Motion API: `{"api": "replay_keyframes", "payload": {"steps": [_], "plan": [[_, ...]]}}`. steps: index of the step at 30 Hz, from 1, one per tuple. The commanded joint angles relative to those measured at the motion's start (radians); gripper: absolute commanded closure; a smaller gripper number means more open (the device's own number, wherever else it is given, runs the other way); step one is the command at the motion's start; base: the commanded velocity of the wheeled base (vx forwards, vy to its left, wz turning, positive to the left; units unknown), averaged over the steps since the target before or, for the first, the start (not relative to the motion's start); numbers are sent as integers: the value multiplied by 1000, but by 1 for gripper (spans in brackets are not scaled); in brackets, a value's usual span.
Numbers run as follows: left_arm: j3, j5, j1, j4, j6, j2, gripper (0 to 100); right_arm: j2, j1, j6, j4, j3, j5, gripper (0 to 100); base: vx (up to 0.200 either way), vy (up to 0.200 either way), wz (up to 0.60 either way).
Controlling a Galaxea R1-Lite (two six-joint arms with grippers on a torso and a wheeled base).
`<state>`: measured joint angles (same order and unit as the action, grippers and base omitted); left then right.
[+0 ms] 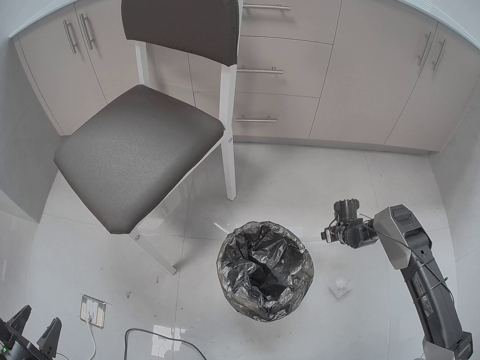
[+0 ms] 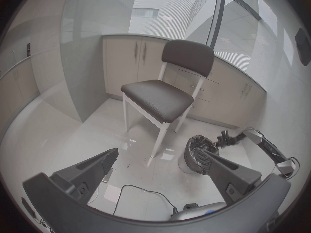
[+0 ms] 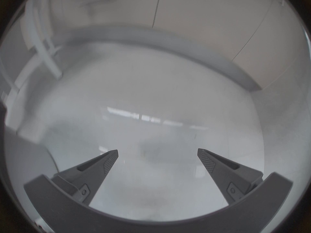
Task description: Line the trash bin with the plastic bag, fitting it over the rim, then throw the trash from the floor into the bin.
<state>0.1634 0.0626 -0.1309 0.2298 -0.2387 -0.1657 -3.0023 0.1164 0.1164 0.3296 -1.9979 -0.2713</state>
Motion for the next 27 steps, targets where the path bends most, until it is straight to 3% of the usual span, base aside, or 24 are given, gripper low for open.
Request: {"api": "replay_keyframes", "payload": {"steps": [1, 8, 13, 19, 27], "plan": [[-22, 51, 0, 2, -1, 69, 0, -98, 0, 22, -118, -2, 3, 0, 0, 0, 0], [-27, 72, 0, -1, 12, 71, 0, -98, 5, 28, -150, -2, 30, 0, 0, 0, 0], [-30, 76, 7, -3, 76, 71, 0, -98, 9, 74, -176, -2, 63, 0, 0, 0, 0], [-31, 71, 132, -1, 133, 107, 0, -98, 31, 123, -210, -2, 109, 0, 0, 0, 0], [-36, 71, 146, -4, 168, 135, 0, -98, 43, 138, -210, -2, 116, 0, 0, 0, 0]]}}
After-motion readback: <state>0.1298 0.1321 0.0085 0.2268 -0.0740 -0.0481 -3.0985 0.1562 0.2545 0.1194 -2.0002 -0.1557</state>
